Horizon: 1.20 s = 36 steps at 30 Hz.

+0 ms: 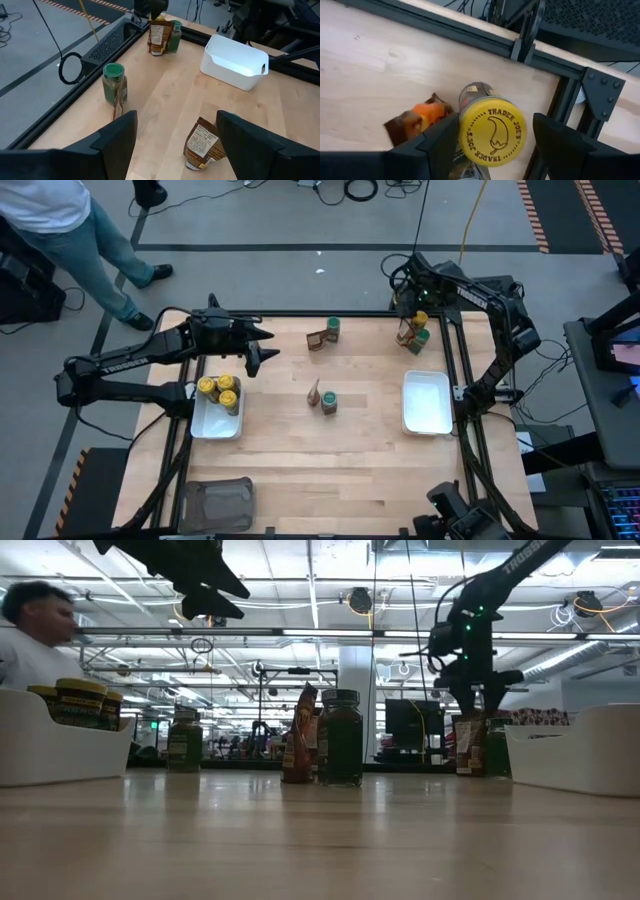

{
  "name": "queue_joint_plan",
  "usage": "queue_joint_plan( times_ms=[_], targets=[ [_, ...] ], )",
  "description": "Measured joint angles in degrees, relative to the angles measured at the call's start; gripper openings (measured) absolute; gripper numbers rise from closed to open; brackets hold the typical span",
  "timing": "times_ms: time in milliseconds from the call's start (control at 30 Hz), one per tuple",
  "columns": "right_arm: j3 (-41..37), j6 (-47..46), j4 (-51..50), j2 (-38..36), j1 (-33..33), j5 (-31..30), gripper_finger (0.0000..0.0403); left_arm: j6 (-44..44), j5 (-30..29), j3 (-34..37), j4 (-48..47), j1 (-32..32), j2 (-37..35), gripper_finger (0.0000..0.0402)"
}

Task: Sort spices by type
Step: Put the yellow seasoning bottle into the left white bin

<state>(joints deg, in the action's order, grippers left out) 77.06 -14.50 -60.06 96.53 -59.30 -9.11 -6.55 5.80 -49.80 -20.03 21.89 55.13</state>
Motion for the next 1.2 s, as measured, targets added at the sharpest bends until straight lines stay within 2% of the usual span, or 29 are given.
queue_joint_plan(
  times_ms=[467,1200],
  targets=[
    [-5.37,-1.32,3.80,-0.22,-0.12,0.03,0.0238,-0.20,-0.02,0.00,0.00,0.17,-0.02,0.0274],
    [-5.62,0.10,-1.32,-0.11,-0.12,2.28,0.0238,-0.19,0.00,-0.02,0.00,0.26,0.00,0.0274]
  ],
)
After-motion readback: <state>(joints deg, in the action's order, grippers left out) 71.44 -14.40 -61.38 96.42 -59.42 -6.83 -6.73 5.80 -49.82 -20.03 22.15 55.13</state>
